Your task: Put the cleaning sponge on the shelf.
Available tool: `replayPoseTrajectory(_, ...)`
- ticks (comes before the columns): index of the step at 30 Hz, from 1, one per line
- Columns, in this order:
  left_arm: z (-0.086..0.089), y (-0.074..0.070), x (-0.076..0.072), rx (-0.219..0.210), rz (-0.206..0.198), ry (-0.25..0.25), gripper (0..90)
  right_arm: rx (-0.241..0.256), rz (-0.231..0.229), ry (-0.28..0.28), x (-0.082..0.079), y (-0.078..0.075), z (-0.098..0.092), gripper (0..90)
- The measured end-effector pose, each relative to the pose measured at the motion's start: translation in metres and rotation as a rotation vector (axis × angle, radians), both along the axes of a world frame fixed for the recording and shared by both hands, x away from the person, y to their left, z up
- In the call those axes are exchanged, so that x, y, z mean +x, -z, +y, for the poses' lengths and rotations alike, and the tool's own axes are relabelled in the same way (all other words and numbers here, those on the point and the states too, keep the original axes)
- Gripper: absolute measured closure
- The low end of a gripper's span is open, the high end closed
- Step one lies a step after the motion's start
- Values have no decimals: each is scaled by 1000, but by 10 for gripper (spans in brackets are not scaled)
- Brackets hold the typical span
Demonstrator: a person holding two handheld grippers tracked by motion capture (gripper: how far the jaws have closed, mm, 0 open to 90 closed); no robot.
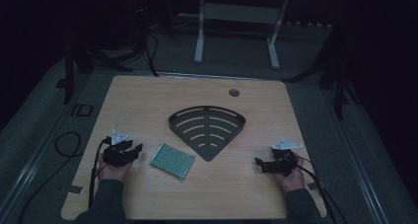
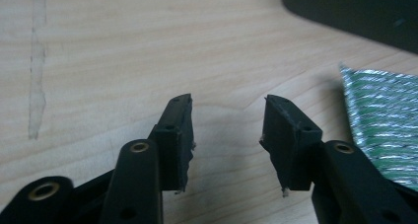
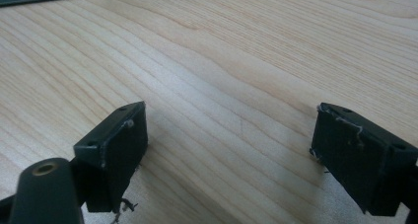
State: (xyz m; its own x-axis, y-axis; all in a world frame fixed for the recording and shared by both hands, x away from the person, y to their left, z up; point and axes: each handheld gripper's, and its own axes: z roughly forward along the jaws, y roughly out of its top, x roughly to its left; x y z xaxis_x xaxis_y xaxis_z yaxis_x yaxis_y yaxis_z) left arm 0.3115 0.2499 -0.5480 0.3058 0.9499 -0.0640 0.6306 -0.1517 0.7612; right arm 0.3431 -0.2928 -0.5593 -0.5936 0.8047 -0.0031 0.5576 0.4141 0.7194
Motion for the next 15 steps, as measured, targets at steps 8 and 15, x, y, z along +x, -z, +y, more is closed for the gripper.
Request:
replayPoseTrajectory(8, 4, -6, -4, -15, -13, 14, 600, -1, -1, 0, 0, 0, 0, 134)
replayPoseTrajectory(15, 8, -12, -5, -48, -12, 30, 687, 0, 0, 0, 0, 0, 0, 135)
